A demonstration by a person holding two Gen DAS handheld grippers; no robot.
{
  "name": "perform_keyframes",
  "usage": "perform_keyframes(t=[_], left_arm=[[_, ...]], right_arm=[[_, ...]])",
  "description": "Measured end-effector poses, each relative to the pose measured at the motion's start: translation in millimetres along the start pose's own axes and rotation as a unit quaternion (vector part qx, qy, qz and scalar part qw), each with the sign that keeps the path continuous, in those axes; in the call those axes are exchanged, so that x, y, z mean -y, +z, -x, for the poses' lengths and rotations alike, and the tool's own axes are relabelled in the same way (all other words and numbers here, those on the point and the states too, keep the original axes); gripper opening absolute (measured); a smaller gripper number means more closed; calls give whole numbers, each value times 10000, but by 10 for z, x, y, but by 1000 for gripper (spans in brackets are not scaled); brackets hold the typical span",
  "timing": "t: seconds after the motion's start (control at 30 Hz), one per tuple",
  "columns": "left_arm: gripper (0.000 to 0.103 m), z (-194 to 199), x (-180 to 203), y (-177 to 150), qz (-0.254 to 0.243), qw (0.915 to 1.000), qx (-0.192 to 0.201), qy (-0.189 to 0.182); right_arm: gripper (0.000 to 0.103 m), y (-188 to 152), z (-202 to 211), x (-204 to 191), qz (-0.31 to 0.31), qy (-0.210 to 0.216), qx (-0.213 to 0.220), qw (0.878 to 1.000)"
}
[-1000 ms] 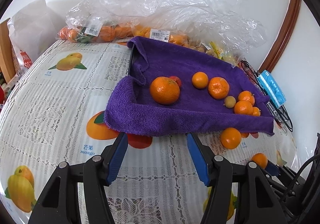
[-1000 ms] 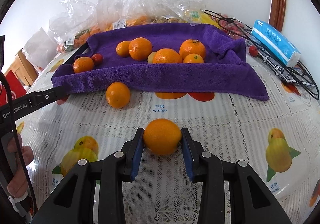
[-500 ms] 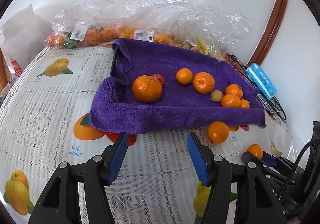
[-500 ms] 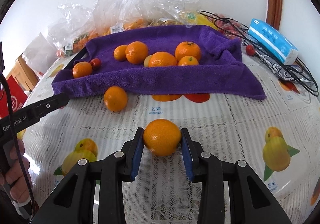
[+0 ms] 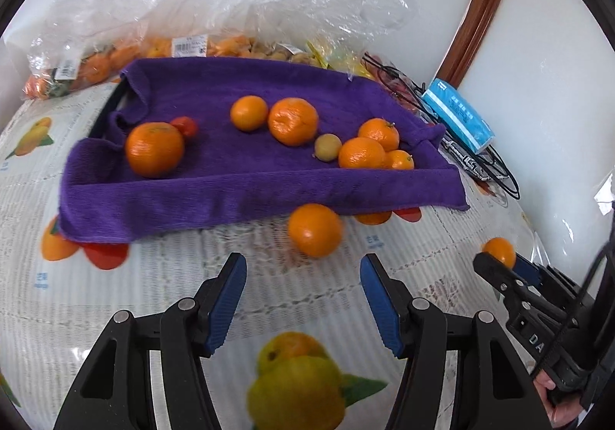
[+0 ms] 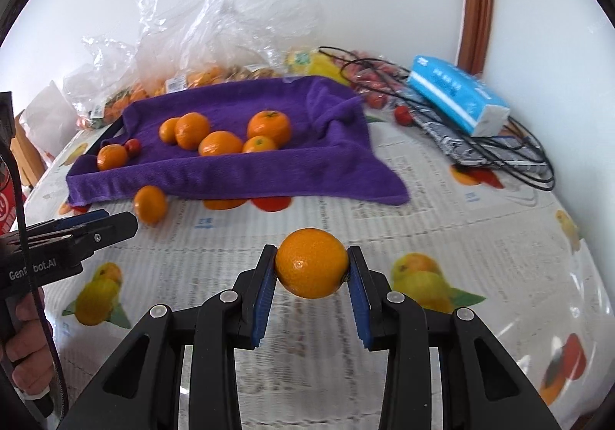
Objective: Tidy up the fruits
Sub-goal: 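Grasp another loose orange with the left tool while the right tool holds its orange, then lift and carry both held oranges over the purple towel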
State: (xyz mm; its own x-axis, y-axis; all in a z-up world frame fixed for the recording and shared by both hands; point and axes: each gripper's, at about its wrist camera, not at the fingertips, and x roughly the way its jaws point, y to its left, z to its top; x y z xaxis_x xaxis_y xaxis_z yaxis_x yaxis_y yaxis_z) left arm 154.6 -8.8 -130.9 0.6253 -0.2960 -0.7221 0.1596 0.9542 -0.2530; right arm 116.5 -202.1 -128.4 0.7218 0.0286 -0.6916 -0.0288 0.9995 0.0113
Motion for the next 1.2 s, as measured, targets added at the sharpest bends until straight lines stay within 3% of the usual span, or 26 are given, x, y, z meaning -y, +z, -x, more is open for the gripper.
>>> perform_keyframes(t=[0.23,0.37,0.67,0.83,1.1,1.2], left_arm=[[49,-216,163,75,108,9995,-24,308],[32,-266,216,93,81,9982,55,586],[32,-189,165,56,2,9983,55,583],[32,-53,47,-50,-24,9969,143,778],[32,124,-221,-129,266,9953,261,897],[32,117,-227,-126,255,9946,262,976]], right_arm=[[36,-48,-19,230,-141,38,-40,9999],[36,-63,-52,251,-169,107,-75,9998],[36,15,-42,191,-102,103,7,9999],[36,55,-12,68,-29,180,68,9998],[36,89,-82,-93,87,475,113,9988],[36,80,-204,-111,105,493,-55,9987]])
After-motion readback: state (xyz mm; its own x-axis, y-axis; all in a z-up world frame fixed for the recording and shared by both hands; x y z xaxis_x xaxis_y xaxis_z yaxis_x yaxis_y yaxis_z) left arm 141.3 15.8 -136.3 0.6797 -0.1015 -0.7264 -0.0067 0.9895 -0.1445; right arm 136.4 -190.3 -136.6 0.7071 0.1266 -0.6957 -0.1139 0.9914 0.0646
